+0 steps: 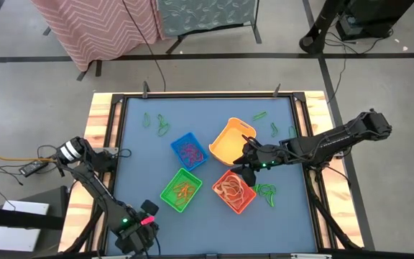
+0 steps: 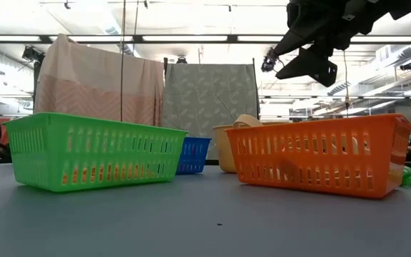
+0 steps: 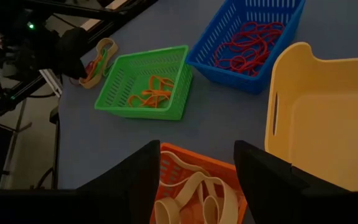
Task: Sort rubber bands into baskets
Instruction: Put the orange rubber band into the green bin
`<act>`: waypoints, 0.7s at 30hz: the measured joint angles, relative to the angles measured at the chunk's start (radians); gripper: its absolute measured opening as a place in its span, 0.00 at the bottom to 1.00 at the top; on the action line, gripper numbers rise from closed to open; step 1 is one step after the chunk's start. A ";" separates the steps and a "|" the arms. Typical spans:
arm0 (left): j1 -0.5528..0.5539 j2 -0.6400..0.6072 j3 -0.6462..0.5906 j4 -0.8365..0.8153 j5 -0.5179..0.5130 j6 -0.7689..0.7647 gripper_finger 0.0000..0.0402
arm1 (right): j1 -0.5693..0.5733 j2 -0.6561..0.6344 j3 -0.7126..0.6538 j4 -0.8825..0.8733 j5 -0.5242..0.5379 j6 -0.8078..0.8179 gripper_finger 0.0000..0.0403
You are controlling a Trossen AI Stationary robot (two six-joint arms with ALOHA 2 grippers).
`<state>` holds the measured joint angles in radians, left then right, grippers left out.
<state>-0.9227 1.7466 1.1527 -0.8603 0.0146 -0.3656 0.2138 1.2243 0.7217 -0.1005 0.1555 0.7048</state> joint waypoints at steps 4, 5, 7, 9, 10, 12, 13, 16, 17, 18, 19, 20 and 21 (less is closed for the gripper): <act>0.005 0.000 -0.020 -0.006 0.009 -0.003 0.34 | 0.000 0.000 0.000 0.000 0.000 0.000 0.54; 0.005 0.000 -0.024 -0.005 0.018 -0.002 0.35 | 0.000 0.000 0.000 0.000 0.000 0.000 0.54; 0.005 0.000 -0.034 -0.001 0.030 0.004 0.35 | 0.000 0.000 0.000 0.000 0.000 0.000 0.54; 0.005 0.000 -0.043 -0.003 0.031 0.027 0.35 | 0.000 0.000 0.000 0.000 0.000 0.000 0.54; 0.005 0.000 -0.046 -0.003 0.029 0.035 0.35 | 0.000 0.000 0.000 0.000 0.000 0.000 0.54; 0.009 0.000 -0.046 0.002 0.026 0.048 0.35 | 0.000 0.000 0.000 0.000 0.000 0.000 0.54; 0.012 0.000 -0.046 0.005 0.025 0.048 0.35 | 0.000 0.000 0.000 0.000 0.000 0.000 0.54; 0.021 0.000 -0.046 0.008 0.023 0.051 0.35 | 0.000 0.000 0.000 0.001 0.000 0.000 0.54; 0.021 0.000 -0.046 0.011 0.019 0.051 0.35 | 0.000 0.000 0.000 0.002 0.001 0.000 0.54; 0.022 0.000 -0.046 0.013 0.017 0.053 0.35 | 0.000 0.000 0.000 0.002 0.003 0.000 0.54; 0.021 0.000 -0.046 0.017 0.016 0.058 0.34 | 0.000 0.000 0.000 0.002 0.005 0.000 0.54; 0.021 0.000 -0.046 0.023 0.016 0.070 0.33 | 0.000 0.000 0.000 0.002 0.005 0.000 0.54; 0.021 0.000 -0.046 0.034 0.015 0.075 0.32 | 0.000 0.000 0.000 0.002 0.005 0.000 0.54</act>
<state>-0.9016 1.7463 1.1065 -0.8263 0.0299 -0.2908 0.2138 1.2240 0.7216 -0.0986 0.1600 0.7048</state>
